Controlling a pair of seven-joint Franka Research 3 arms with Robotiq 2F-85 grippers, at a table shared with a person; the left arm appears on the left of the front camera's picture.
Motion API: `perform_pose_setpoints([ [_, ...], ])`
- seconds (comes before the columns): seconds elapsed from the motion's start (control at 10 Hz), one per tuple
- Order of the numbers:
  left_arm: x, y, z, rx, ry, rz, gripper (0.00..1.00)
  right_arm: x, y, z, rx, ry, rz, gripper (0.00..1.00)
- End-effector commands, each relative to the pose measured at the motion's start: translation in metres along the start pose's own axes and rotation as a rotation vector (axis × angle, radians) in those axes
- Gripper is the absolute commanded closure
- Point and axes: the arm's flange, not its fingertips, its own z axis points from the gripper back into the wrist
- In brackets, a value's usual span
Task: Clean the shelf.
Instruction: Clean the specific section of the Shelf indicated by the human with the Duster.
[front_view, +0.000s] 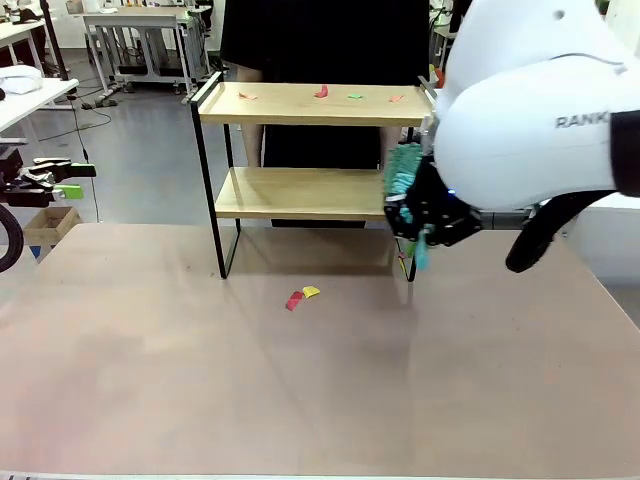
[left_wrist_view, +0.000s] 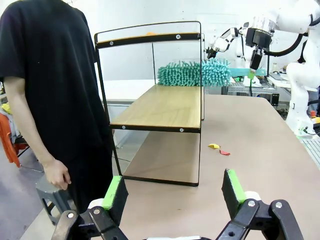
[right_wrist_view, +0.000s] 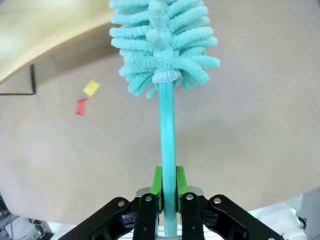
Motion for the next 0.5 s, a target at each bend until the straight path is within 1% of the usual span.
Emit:
perform_pose_setpoints([
  [0.0,0.0017,-0.0013,-0.0006,0.001,0.001,-0.003,0.0,-0.0055,-0.0088,0.0102,-0.122,-0.026,0.004,0.87],
  [0.1,0.0017,-0.0013,-0.0006,0.001,0.001,-0.003,0.0,-0.0088,-0.0037,0.0139,-0.089,-0.075,0.055,0.87],
  [0.2,0.0017,-0.0013,-0.0006,0.001,0.001,-0.003,0.0,-0.0022,-0.0074,0.0054,-0.046,-0.006,0.004,0.87],
  [0.4,0.0017,-0.0013,-0.0006,0.001,0.001,-0.003,0.0,-0.0022,-0.0074,0.0054,-0.046,-0.006,0.004,0.87],
])
